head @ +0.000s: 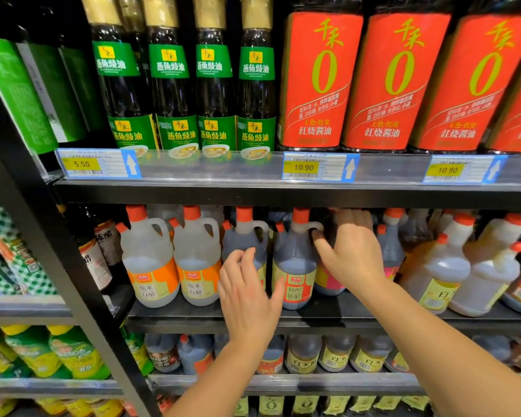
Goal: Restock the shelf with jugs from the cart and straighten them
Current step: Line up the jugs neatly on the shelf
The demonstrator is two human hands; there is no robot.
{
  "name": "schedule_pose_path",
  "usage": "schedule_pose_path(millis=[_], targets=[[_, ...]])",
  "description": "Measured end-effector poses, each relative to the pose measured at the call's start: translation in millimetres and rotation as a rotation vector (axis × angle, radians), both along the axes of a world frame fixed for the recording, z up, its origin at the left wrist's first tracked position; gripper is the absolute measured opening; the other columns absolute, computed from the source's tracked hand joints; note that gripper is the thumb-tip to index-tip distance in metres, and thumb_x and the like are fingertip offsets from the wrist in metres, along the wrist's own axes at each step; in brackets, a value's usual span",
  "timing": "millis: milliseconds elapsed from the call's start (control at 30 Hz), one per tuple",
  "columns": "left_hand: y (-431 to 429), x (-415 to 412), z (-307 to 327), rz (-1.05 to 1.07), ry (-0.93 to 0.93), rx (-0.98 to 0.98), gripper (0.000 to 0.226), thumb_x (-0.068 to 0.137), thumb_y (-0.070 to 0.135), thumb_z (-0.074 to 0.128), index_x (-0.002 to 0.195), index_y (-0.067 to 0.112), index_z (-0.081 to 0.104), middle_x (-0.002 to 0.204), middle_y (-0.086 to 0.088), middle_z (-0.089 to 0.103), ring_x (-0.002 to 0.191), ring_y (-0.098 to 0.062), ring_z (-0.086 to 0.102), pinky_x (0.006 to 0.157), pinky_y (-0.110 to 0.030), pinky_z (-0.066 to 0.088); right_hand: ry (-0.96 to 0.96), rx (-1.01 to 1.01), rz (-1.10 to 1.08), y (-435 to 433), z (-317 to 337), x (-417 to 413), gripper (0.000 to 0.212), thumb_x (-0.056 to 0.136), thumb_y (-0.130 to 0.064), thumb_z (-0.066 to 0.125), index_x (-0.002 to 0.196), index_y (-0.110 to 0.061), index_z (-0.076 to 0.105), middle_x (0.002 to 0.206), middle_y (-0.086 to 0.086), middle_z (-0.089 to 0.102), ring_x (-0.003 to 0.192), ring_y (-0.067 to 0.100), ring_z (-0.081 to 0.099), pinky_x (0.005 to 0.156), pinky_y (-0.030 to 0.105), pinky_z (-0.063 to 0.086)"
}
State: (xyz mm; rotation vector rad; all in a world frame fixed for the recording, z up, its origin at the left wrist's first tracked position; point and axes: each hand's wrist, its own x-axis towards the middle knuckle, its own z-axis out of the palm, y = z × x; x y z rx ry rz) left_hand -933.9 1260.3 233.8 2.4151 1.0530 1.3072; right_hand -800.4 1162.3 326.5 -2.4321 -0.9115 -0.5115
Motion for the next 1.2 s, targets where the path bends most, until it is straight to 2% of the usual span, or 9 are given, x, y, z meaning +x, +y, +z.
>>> schedule_pose_path(millis=[67,167,300,400,467,667,833,1033,1200], targets=[[-11,9,3,-0.064,0.003,0.013,0.065,0.073,0.037,0.080,0.126,0.010,0.055,0.124,-0.011,0.051,0.113,-0.031,0.050,0.090,-0.046,0.048,0.010,0.040,-0.096,-13,3,4,0.038,0.086,-0.038,0.062,0.078,-0.001,0.058,0.086,0.024,0.062,0.086,0.042,0.058,0.061,0.037,0.038],[-26,25,9,-0.124,0.036,-0.026,0.065,0.074,0.038,0.079,0.126,0.008,0.055,0.124,-0.014,0.051,0.115,-0.034,0.050,0.090,-0.046,0.047,0.043,-0.012,-0.131,-25,8,16,0.036,0.088,-0.034,0.060,0.071,-0.004,0.050,0.080,0.026,0.062,0.082,0.042,0.061,0.066,0.043,0.049],[-39,44,18,-0.129,0.093,-0.096,0.067,0.076,0.041,0.078,0.125,0.004,0.052,0.116,-0.014,0.048,0.111,-0.035,0.049,0.090,-0.043,0.046,0.131,-0.097,-0.079,-19,18,38,0.044,0.096,-0.041,0.051,0.112,-0.001,0.059,0.110,0.023,0.063,0.103,0.037,0.059,0.076,0.035,0.042],[-42,54,24,-0.071,0.092,-0.152,0.063,0.076,0.043,0.078,0.115,0.003,0.050,0.111,-0.014,0.046,0.108,-0.036,0.048,0.089,-0.042,0.046,0.185,-0.179,0.003,-6,26,47,0.046,0.096,-0.045,0.052,0.121,-0.007,0.061,0.124,0.021,0.060,0.112,0.036,0.056,0.088,0.035,0.043],[-43,58,26,-0.035,0.084,-0.179,0.060,0.076,0.043,0.079,0.110,0.003,0.050,0.111,-0.015,0.046,0.108,-0.037,0.047,0.089,-0.042,0.047,0.143,-0.224,0.028,2,29,49,0.051,0.096,-0.050,0.050,0.131,-0.013,0.056,0.134,0.018,0.056,0.120,0.036,0.053,0.094,0.037,0.043],[-47,67,25,0.040,0.094,-0.221,0.068,0.073,0.045,0.081,0.114,0.001,0.048,0.121,-0.021,0.045,0.115,-0.039,0.045,0.096,-0.043,0.044,0.103,-0.246,-0.008,6,26,63,0.056,0.093,-0.054,0.052,0.138,-0.020,0.051,0.141,0.013,0.052,0.122,0.037,0.053,0.091,0.038,0.045],[-50,66,26,0.050,0.093,-0.213,0.065,0.077,0.040,0.079,0.118,0.003,0.046,0.120,-0.015,0.042,0.117,-0.036,0.042,0.094,-0.040,0.044,0.173,-0.331,0.052,4,27,70,0.064,0.094,-0.053,0.050,0.147,-0.019,0.038,0.152,0.010,0.039,0.135,0.033,0.042,0.103,0.035,0.037],[-49,65,27,0.038,0.100,-0.185,0.062,0.077,0.035,0.080,0.116,0.002,0.047,0.115,-0.014,0.043,0.113,-0.034,0.042,0.093,-0.039,0.040,0.177,-0.506,0.118,-7,35,74,0.056,0.098,-0.047,0.044,0.142,-0.012,0.041,0.146,0.015,0.044,0.130,0.032,0.045,0.103,0.033,0.035],[-48,64,25,0.038,0.099,-0.176,0.057,0.077,0.034,0.081,0.110,0.005,0.044,0.112,-0.011,0.041,0.109,-0.029,0.041,0.089,-0.035,0.041,0.177,-0.556,0.177,-17,41,69,0.039,0.100,-0.036,0.044,0.129,-0.010,0.050,0.129,0.016,0.055,0.115,0.031,0.054,0.086,0.030,0.039]])
